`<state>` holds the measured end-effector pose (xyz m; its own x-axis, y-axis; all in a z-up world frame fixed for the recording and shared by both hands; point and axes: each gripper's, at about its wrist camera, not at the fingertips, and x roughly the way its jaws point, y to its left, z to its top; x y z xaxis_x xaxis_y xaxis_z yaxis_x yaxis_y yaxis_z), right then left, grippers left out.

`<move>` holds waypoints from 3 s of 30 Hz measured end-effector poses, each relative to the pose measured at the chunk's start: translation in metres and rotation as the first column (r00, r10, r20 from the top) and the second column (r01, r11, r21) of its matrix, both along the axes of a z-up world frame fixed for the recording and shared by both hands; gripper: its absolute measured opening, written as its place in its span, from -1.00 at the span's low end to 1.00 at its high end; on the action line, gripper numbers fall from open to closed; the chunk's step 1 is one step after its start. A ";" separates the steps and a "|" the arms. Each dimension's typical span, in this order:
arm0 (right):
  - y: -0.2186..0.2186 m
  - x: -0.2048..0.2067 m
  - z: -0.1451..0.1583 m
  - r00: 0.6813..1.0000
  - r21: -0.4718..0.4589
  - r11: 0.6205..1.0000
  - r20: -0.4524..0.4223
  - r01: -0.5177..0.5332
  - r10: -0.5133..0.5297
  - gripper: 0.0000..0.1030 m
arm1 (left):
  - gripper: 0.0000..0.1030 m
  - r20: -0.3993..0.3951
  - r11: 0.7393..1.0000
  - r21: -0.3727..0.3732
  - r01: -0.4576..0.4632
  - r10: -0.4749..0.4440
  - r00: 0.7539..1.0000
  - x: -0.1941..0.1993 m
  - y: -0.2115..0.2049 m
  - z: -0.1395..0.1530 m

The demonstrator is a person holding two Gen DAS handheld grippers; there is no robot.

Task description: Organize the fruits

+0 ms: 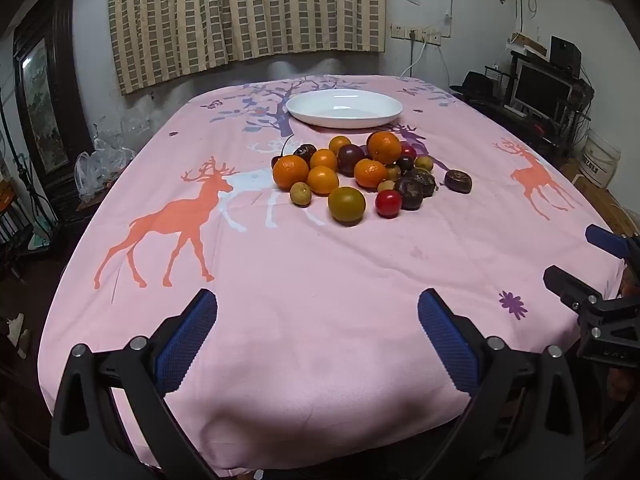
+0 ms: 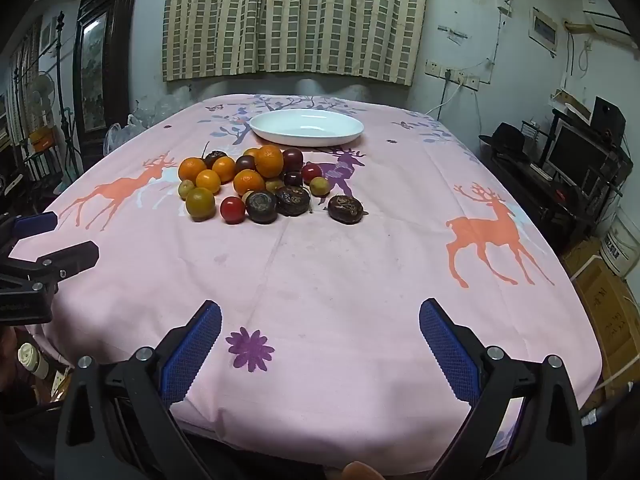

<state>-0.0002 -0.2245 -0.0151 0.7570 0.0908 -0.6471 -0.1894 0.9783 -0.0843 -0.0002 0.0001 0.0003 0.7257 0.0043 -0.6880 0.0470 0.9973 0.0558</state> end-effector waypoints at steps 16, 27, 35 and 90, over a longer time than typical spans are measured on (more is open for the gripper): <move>0.000 0.000 -0.001 1.000 -0.009 1.000 0.013 -0.007 0.007 0.93 | 0.91 -0.017 1.000 -0.023 -0.018 0.018 1.000 0.000 0.008 0.000; 0.004 -0.002 0.000 1.000 -0.009 1.000 0.015 -0.008 0.008 0.93 | 0.91 -0.017 1.000 -0.020 -0.015 0.015 1.000 -0.001 0.008 0.002; 0.004 -0.002 0.000 1.000 -0.009 1.000 0.015 -0.008 0.008 0.93 | 0.91 -0.015 1.000 -0.018 -0.016 0.016 1.000 -0.002 0.008 0.003; 0.008 -0.003 0.000 1.000 -0.013 1.000 0.010 -0.009 0.009 0.93 | 0.91 -0.014 1.000 -0.014 -0.017 0.016 1.000 -0.002 0.007 0.003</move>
